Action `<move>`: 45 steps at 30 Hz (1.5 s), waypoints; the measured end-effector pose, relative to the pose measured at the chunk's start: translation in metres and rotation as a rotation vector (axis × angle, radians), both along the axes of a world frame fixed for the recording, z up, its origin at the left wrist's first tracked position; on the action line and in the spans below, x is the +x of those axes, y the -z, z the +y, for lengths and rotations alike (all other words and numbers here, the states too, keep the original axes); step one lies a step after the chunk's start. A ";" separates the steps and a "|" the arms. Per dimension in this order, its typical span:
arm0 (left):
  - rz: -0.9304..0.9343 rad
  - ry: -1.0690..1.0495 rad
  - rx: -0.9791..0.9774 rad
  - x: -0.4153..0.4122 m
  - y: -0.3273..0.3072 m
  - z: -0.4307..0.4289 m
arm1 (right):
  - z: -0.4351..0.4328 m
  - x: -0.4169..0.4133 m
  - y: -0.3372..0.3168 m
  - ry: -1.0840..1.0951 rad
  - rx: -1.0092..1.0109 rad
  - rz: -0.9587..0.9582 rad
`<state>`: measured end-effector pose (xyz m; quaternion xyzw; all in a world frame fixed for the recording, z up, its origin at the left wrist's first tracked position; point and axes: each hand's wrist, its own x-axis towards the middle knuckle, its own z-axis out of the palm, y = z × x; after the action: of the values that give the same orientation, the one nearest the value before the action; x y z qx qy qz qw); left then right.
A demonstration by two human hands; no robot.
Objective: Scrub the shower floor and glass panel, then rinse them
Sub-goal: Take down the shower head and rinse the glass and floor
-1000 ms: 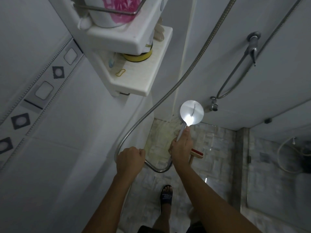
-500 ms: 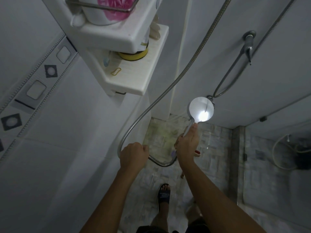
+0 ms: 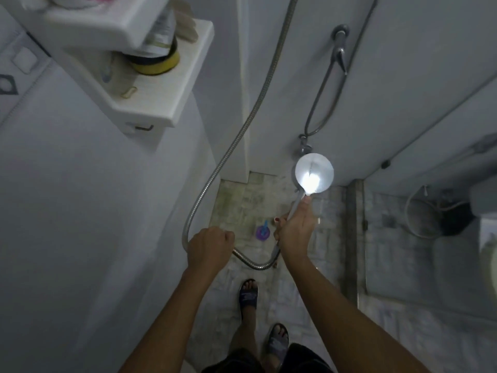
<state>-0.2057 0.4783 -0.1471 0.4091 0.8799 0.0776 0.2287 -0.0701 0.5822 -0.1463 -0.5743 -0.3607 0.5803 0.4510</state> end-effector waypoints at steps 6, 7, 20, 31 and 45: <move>-0.015 0.042 0.014 0.056 -0.005 -0.028 | -0.033 0.056 -0.006 -0.033 -0.086 0.078; -0.011 0.043 0.017 0.062 -0.005 -0.033 | -0.037 0.063 -0.005 -0.032 -0.087 0.078; 0.070 -0.015 -0.084 0.068 0.004 -0.106 | -0.101 0.065 0.022 -0.083 -0.305 0.154; 0.133 -0.076 -0.057 0.026 -0.013 -0.108 | -0.096 0.013 -0.001 -0.096 -0.249 0.189; 0.093 -0.006 0.037 -0.036 -0.020 -0.072 | -0.065 -0.041 -0.023 0.000 0.008 0.141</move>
<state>-0.2413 0.4063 -0.1272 0.4135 0.8894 0.0753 0.1798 -0.1112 0.5176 -0.1236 -0.5303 -0.3303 0.6178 0.4775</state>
